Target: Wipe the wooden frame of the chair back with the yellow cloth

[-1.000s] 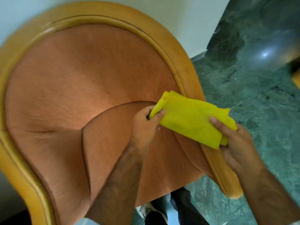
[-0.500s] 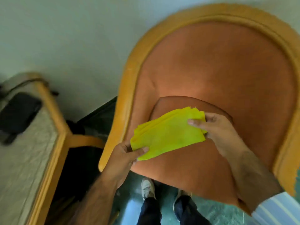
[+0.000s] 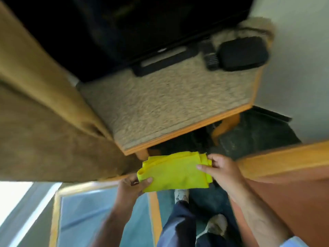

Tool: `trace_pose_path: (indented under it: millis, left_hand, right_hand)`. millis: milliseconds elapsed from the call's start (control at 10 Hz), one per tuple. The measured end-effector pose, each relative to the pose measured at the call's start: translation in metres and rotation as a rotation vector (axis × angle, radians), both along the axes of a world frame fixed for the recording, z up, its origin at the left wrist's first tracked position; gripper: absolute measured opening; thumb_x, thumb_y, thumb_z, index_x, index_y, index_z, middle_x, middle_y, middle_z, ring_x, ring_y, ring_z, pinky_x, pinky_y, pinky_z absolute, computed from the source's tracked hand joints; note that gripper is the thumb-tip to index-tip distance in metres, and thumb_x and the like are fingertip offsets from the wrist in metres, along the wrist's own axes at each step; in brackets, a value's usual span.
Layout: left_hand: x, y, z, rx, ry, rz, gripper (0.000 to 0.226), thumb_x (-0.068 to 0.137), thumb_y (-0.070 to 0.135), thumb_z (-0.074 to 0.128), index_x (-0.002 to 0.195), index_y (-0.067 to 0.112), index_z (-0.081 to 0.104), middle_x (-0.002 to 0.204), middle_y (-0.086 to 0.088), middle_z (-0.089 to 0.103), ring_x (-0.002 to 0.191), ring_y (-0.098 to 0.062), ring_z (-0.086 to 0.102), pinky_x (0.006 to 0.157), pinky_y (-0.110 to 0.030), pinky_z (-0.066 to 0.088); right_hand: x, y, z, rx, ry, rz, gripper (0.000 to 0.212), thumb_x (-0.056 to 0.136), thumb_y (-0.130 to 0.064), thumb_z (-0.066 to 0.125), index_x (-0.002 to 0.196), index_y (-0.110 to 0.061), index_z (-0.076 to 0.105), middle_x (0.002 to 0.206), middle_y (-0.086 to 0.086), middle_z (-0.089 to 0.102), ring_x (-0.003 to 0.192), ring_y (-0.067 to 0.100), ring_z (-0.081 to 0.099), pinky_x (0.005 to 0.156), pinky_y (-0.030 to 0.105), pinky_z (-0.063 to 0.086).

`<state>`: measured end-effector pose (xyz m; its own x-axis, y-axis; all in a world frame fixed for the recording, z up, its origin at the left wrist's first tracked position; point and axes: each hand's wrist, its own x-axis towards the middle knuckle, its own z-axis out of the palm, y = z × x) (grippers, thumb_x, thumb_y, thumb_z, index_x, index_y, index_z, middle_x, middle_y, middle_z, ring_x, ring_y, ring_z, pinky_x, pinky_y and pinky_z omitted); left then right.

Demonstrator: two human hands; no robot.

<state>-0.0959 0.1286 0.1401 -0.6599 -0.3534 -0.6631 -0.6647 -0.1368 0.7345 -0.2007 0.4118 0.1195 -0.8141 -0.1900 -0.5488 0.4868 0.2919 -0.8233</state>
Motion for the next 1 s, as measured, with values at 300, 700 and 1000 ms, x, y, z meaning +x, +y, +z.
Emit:
trace_pose_path:
  millis: [300,700,1000]
  left_hand:
    - [0.111,-0.114,-0.102,-0.308,-0.234,0.291,0.014,0.077,0.01,0.086,0.09,0.01,0.081,0.091,-0.021,0.081,0.085,-0.025,0.071,0.091,-0.045,0.057]
    - [0.134,-0.158,-0.219,-0.711,-0.51,0.095,0.031,0.079,0.035,0.086,0.102,0.015,0.081,0.086,-0.015,0.079,0.094,-0.037,0.075,0.076,-0.036,0.052]
    - [0.125,-0.145,-0.22,-1.07,-0.528,-0.276,0.073,0.095,0.046,0.066,0.149,0.003,0.043,0.158,-0.022,0.045,0.149,-0.039,0.04,0.121,-0.054,0.035]
  right_hand:
    - [0.054,-0.173,-0.129,0.125,-0.151,0.418,0.039,0.072,-0.03,0.089,0.08,0.003,0.07,0.069,0.021,0.065,0.068,0.019,0.054,0.062,0.044,0.049]
    - [0.094,-0.235,-0.227,0.465,0.028,0.582,0.041,0.085,-0.029,0.084,0.057,-0.012,0.059,0.058,0.002,0.061,0.059,0.025,0.055,0.051,0.034,0.038]
    - [0.092,-0.227,-0.216,0.87,0.459,0.766,0.09,0.092,-0.067,0.059,0.151,-0.002,0.038,0.161,0.023,0.041,0.152,0.037,0.036,0.121,0.048,0.035]
